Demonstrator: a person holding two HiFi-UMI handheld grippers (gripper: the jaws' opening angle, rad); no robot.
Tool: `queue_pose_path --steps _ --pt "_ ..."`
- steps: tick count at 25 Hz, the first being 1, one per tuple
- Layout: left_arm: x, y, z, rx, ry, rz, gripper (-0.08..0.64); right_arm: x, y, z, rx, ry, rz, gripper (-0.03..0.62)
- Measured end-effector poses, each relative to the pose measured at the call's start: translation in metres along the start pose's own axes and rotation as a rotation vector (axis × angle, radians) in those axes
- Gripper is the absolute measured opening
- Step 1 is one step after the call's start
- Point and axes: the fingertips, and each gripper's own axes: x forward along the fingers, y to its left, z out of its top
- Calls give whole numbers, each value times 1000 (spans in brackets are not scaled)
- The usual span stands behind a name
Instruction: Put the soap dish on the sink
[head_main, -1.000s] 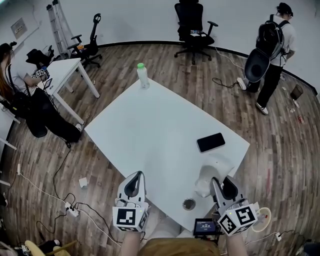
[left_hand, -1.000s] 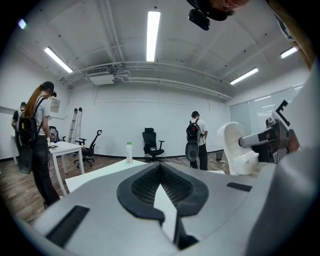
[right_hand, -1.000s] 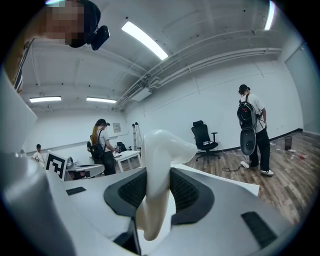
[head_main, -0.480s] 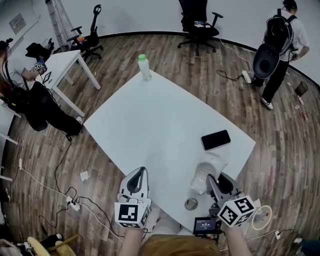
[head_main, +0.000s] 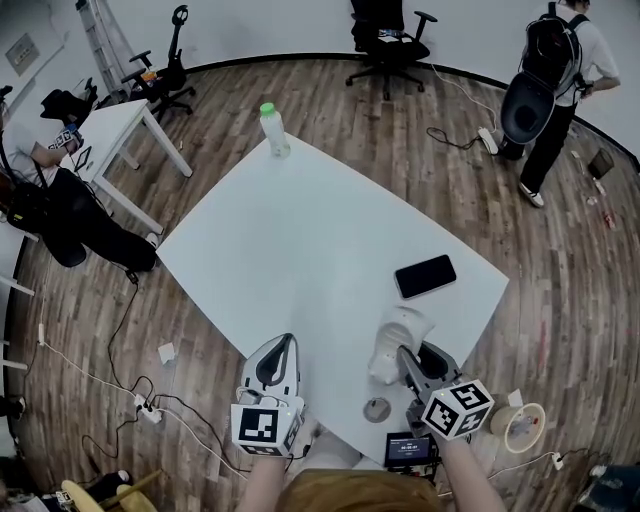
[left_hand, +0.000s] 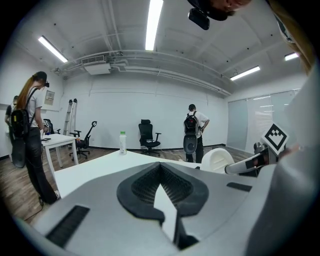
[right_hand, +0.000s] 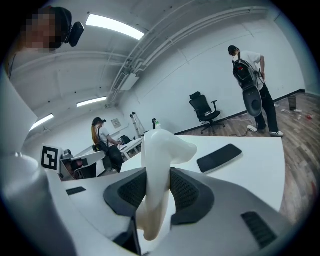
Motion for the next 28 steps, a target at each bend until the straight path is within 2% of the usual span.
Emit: queue_pose_path --steps 6,14,28 --pt "4 -10 -1 -6 12 -8 7 20 -16 -24 39 87 26 127" --pt "2 -2 -12 -22 29 17 7 46 -23 -52 135 162 61 127" --pt "0 12 -11 -28 24 40 7 66 -27 -76 100 237 31 127"
